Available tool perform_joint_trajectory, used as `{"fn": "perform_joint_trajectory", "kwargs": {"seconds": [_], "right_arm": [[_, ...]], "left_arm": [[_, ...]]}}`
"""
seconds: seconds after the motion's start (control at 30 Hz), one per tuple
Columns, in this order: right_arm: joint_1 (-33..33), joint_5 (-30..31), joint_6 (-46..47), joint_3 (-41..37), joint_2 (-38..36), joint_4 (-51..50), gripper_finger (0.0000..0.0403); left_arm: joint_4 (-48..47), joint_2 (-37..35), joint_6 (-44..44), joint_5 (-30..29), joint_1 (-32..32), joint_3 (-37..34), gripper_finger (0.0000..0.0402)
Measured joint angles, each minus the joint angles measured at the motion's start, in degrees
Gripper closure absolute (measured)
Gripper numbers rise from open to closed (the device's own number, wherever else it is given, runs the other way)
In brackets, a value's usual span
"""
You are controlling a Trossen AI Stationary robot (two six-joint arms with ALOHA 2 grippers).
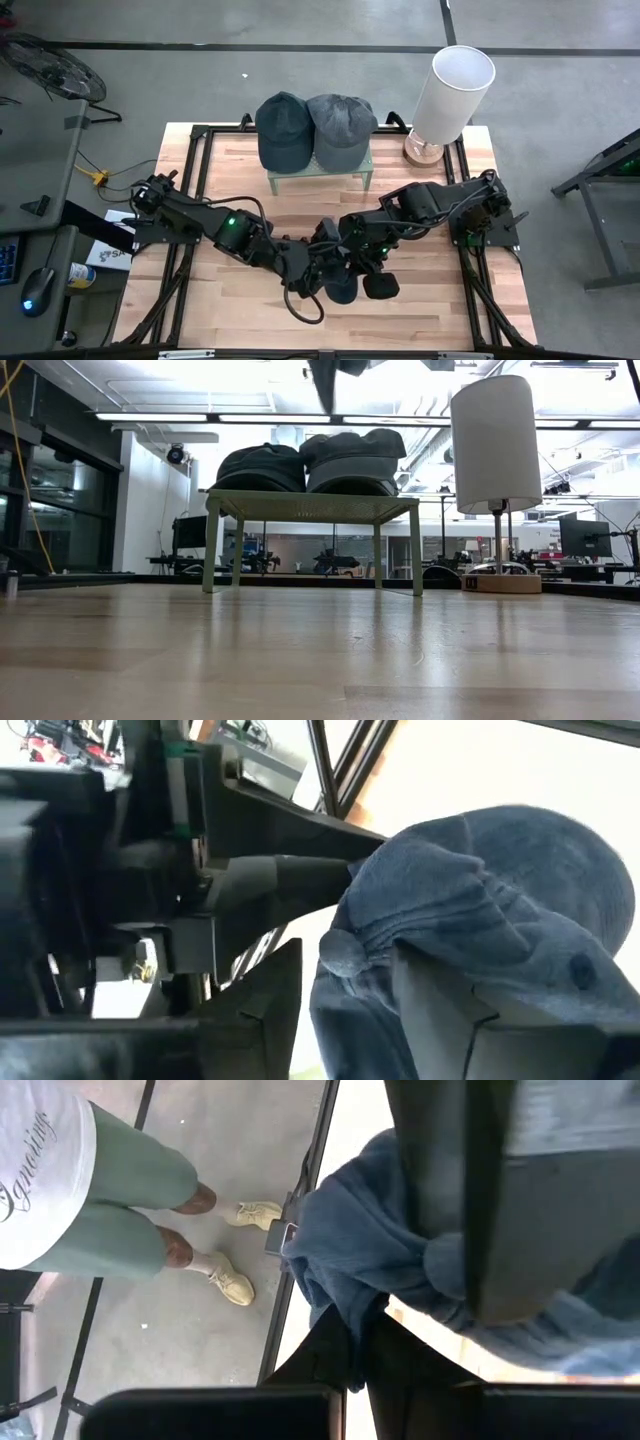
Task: Pick & Place hat
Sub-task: Stack the blue cap on the blue cap on the shelf
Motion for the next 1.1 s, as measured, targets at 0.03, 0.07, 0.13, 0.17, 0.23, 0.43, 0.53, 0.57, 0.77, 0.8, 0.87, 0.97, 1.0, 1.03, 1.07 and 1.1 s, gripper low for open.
{"fn": "perform_joint_trajectory", "kwargs": {"seconds": [0.03,0.07,0.13,0.17,0.23,0.43,0.53,0.57,0.77,0.8,0.87,0.97,1.0,1.03,1.07,1.1], "right_arm": [[-0.02,0.02,0.00,0.00,0.00,0.00,0.0395],[-0.02,0.02,-0.02,0.00,0.00,0.00,0.0395],[0.00,0.02,-0.01,0.00,0.00,0.00,0.0395],[0.00,0.02,-0.02,0.00,0.00,0.00,0.0395],[-0.01,0.02,-0.02,0.00,0.00,0.00,0.0395],[0.00,0.02,-0.02,0.00,0.00,0.00,0.0395],[0.00,0.14,0.00,0.00,0.00,0.00,0.0395],[0.00,0.23,-0.02,0.00,0.00,0.00,0.0395],[0.00,0.39,0.00,0.00,0.00,0.00,0.0395],[0.00,0.39,0.04,0.00,0.00,0.00,0.0395],[0.00,0.81,0.42,0.00,0.00,0.00,0.0395],[-0.01,0.77,1.41,0.00,0.00,0.00,0.0384],[-0.02,0.33,1.53,0.00,0.00,0.00,0.0374],[-0.02,0.07,1.70,0.00,0.00,0.00,0.0360],[0.00,0.07,2.31,0.00,0.00,0.00,0.0346],[0.00,0.11,2.99,0.00,0.00,0.00,0.0332]], "left_arm": [[0.00,-0.04,0.00,0.37,0.01,0.00,0.0258],[0.00,-0.05,0.00,0.61,0.02,0.00,0.0266],[-0.02,-0.03,0.00,0.60,0.03,0.00,0.0287],[0.00,-0.03,0.00,0.58,0.04,0.00,0.0297],[0.00,-0.03,0.00,0.58,0.04,0.00,0.0319],[0.00,-0.03,-0.02,0.55,0.04,-0.02,0.0376],[0.00,-0.03,-0.02,-0.43,0.04,-0.02,0.0390],[0.00,-0.03,-0.02,-1.05,0.04,-0.04,0.0392],[-0.04,-0.01,-1.70,-5.94,0.04,-0.07,0.0392],[-0.12,-0.01,-2.28,-6.14,0.04,-0.07,0.0392],[-0.79,-0.01,-3.51,-6.23,0.04,-0.07,0.0392],[-2.22,-0.01,-5.57,-6.55,0.04,-0.07,0.0392],[-2.69,-0.01,-6.17,-6.56,0.04,-0.07,0.0392],[-3.16,-0.01,-6.80,-6.63,0.04,-0.07,0.0392],[-3.46,-0.01,-7.43,-6.85,0.04,-0.07,0.0392],[-3.71,-0.01,-8.10,-7.44,0.04,-0.07,0.0392]]}}
